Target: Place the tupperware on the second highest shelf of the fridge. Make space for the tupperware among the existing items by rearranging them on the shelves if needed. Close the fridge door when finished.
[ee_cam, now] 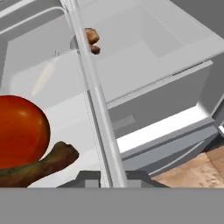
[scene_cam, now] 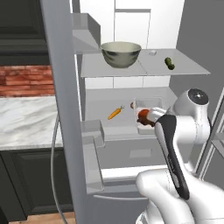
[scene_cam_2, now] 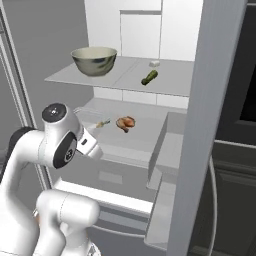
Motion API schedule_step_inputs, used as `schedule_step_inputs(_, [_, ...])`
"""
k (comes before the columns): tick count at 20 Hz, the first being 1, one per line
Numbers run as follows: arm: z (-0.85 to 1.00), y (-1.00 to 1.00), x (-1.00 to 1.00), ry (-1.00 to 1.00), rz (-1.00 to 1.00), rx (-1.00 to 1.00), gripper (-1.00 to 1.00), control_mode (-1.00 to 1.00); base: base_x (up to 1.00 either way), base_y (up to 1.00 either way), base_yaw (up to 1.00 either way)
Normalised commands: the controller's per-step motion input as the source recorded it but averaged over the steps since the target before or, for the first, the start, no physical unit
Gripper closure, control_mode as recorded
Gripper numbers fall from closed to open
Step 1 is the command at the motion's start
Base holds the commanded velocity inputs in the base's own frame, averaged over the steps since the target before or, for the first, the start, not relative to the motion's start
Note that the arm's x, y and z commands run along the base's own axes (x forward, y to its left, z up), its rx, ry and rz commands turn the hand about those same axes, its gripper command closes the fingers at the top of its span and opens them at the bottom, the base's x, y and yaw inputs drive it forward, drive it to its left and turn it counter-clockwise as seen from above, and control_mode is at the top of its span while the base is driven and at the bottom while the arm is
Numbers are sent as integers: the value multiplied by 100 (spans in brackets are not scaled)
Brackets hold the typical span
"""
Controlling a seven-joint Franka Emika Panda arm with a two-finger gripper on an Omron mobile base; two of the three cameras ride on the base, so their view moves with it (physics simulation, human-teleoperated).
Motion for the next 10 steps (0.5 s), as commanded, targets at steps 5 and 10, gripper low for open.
schedule_step_inputs(5, [-34, -54, 39, 0, -29, 0, 100, -100, 0, 0, 0])
schedule_step_inputs(10, [-26, -57, 47, 0, -32, 0, 100, -100, 0, 0, 0])
